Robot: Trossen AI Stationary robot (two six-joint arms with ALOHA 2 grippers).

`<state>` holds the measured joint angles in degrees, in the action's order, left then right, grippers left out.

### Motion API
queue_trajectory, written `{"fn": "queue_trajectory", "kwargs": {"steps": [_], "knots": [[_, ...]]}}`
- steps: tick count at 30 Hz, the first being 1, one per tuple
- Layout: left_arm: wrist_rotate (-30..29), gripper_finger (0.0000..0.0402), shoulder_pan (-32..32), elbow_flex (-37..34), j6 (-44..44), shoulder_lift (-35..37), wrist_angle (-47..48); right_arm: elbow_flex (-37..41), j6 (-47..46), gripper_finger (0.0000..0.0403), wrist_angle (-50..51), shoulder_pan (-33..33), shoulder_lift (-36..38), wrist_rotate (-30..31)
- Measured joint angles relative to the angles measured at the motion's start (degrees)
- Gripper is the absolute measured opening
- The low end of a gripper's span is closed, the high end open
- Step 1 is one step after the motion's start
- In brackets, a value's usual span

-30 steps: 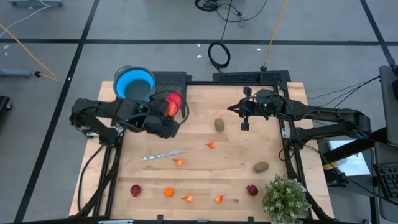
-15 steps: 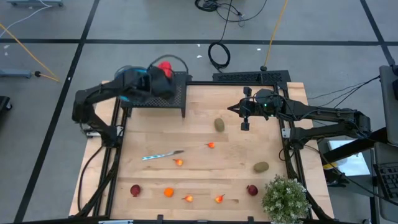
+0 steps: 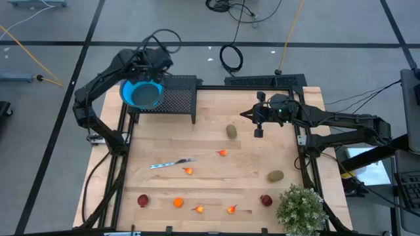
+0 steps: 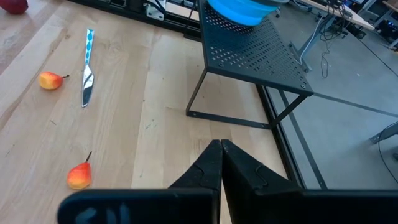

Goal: Pick & Place Fruit
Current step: Put the mango into the blue strainer bowl on the shelf

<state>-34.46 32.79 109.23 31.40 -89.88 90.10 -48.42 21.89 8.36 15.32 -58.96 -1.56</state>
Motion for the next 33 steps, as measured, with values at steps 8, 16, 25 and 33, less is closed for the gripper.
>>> {"fn": "queue_trajectory", "kwargs": {"steps": [8, 16, 25, 33], "knots": [[4.57, 0.0184, 7.87, -0.21, -5.49, 1.35, -0.20, 0.00, 0.01, 0.0000, 0.01, -0.01, 0.01, 0.00], [6.98, 0.0184, 13.01, -8.80, -7.03, 3.17, -0.18, 0.00, 0.00, 0.0000, 0.00, 0.02, 0.00, 0.00], [10.60, 0.0184, 14.87, -20.06, -4.97, 9.26, -0.14, 0.00, 0.01, 0.0000, 0.00, -0.01, 0.00, 0.00], [11.07, 0.0184, 14.87, -21.38, -4.11, 12.48, -0.71, 0.00, 0.02, 0.0000, 0.00, 0.01, 0.00, 0.00]]}}
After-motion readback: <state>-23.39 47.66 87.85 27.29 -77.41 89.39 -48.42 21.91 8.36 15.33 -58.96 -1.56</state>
